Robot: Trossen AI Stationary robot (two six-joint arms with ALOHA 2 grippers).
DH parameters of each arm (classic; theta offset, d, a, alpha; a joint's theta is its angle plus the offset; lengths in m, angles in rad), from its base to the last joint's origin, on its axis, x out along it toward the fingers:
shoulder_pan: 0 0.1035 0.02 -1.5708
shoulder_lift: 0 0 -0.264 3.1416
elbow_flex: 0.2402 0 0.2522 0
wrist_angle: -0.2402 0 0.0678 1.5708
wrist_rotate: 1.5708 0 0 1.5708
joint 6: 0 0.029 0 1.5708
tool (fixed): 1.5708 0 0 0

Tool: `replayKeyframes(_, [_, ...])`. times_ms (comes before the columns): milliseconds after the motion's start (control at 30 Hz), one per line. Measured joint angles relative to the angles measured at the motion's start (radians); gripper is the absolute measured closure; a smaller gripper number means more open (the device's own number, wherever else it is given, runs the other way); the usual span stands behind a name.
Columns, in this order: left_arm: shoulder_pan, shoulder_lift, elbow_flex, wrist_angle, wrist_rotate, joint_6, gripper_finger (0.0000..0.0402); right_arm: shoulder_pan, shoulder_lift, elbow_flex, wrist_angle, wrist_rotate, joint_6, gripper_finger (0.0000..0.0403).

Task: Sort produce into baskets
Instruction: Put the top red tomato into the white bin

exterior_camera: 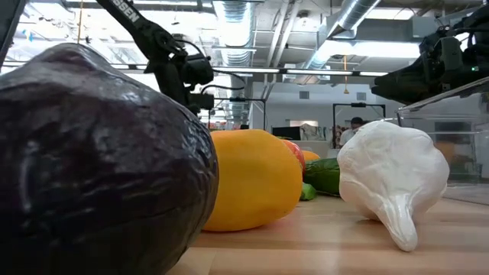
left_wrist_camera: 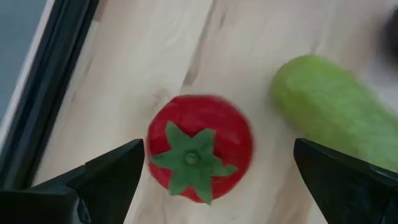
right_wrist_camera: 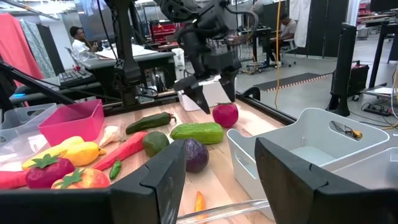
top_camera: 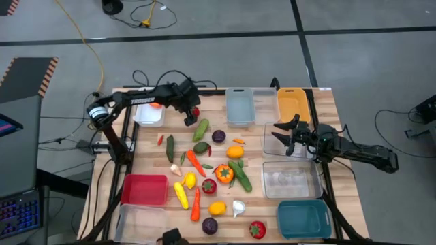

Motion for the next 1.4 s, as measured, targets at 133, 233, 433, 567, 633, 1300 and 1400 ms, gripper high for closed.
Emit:
replayKeyframes(133, [0.000,-0.001,0.003,0.017,-0.019,0.001,0.0002,0.000,0.000,0.000,0.000,0.000,0.000,0.0184])
replayKeyframes(233, [0.000,-0.001,0.002,0.012,-0.024,0.003,0.0002,0.000,0.000,0.000,0.000,0.000,0.000,0.0184])
replayKeyframes(433, [0.000,-0.001,0.002,0.010,-0.024,0.026,0.0002,0.000,0.000,0.000,0.000,0.000,0.000,0.0184])
replayKeyframes(567, [-0.003,-0.001,0.002,0.010,-0.017,0.034,0.0002,0.000,0.000,0.000,0.000,0.000,0.000,0.0184])
replayKeyframes(633, [-0.009,-0.001,0.002,0.012,-0.017,0.046,0.0002,0.000,0.000,0.000,0.000,0.000,0.000,0.0184])
replayKeyframes(1300, [-0.030,0.053,0.076,-0.016,-0.067,0.068,0.0002,0.000,0.001,0.000,0.000,0.000,0.000,0.0184])
replayKeyframes(1400, [-0.026,0.080,0.078,-0.012,-0.077,0.067,0.0002,0.000,0.002,0.000,0.000,0.000,0.000,0.0184])
